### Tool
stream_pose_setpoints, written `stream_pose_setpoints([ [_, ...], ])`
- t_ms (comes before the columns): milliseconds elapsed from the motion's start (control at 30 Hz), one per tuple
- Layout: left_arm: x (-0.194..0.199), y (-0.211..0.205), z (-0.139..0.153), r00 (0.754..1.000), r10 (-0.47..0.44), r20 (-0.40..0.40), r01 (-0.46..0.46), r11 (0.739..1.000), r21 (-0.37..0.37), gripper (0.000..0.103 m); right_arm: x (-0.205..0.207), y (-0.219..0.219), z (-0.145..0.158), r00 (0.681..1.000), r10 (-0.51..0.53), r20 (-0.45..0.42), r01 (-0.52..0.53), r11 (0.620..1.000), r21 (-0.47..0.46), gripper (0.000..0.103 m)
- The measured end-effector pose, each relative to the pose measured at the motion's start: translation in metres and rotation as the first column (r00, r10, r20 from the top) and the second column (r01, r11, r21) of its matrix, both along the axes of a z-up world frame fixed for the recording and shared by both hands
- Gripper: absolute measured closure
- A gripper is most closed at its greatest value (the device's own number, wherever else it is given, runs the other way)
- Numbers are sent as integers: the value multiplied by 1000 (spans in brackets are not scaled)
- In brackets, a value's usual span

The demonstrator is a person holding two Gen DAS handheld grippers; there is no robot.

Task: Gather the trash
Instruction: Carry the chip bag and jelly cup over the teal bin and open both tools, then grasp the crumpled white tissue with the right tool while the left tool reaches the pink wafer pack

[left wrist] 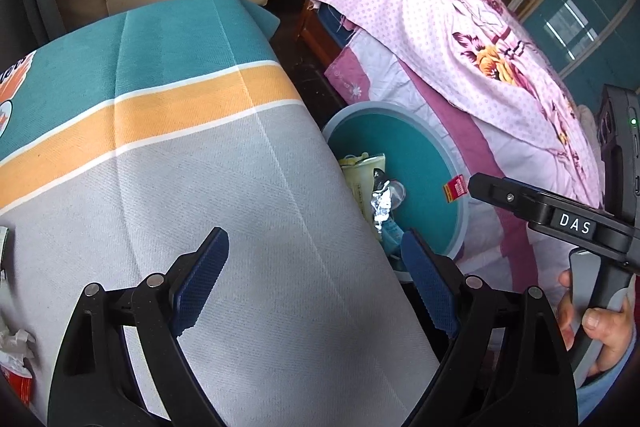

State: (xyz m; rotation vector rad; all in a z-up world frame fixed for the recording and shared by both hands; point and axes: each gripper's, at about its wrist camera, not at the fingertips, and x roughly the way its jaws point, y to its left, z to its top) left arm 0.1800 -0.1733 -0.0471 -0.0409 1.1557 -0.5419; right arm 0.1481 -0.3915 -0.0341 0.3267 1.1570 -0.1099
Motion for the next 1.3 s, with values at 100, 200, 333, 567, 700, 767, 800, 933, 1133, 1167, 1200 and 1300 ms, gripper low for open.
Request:
stream_pose_setpoints([
  [100, -3, 9, 3, 1000, 7, 4, -7, 1000, -6, 14, -3, 8, 5, 1000, 6, 1, -6, 1000, -6, 27],
  [200, -7, 22, 8, 1000, 20, 10, -20, 1000, -16, 14, -5, 20, 11, 1000, 20, 1, -20, 1000, -13, 27],
  [333, -13, 44, 14, 999, 49, 20, -48, 999, -24, 14, -5, 42, 19, 999, 52, 4, -52, 998, -22, 27],
  [567, -26, 105, 24, 990, 132, 40, -131, 991, -40, 10, -4, 95, 34, 990, 138, 11, -137, 989, -47, 27],
  [700, -35, 147, 30, 980, 193, 50, -190, 980, -49, 10, -5, 132, 42, 980, 200, 15, -199, 978, -63, 27],
  [767, -40, 167, 34, 975, 215, 56, -213, 976, -49, 10, -5, 151, 44, 972, 234, 13, -233, 970, -65, 27],
  [800, -43, 176, 36, 972, 225, 64, -222, 974, -46, 10, -6, 161, 44, 968, 252, 11, -250, 966, -68, 27],
  [933, -53, 219, 43, 960, 265, 94, -264, 964, -20, 10, -7, 205, 44, 946, 325, -1, -324, 943, -74, 27],
  [1133, -63, 298, 43, 921, 374, 110, -377, 926, 6, 8, -5, 274, 36, 891, 453, -27, -454, 889, -66, 27],
  [1167, -64, 310, 41, 914, 392, 107, -395, 918, 8, 8, -5, 284, 33, 880, 473, -32, -474, 878, -62, 27],
  [1200, -65, 323, 39, 905, 413, 104, -416, 909, 12, 8, -4, 295, 30, 870, 491, -38, -493, 868, -60, 27],
  [1300, -65, 353, 34, 880, 467, 91, -470, 882, 21, 8, 1, 323, 21, 841, 539, -52, -541, 840, -33, 27],
])
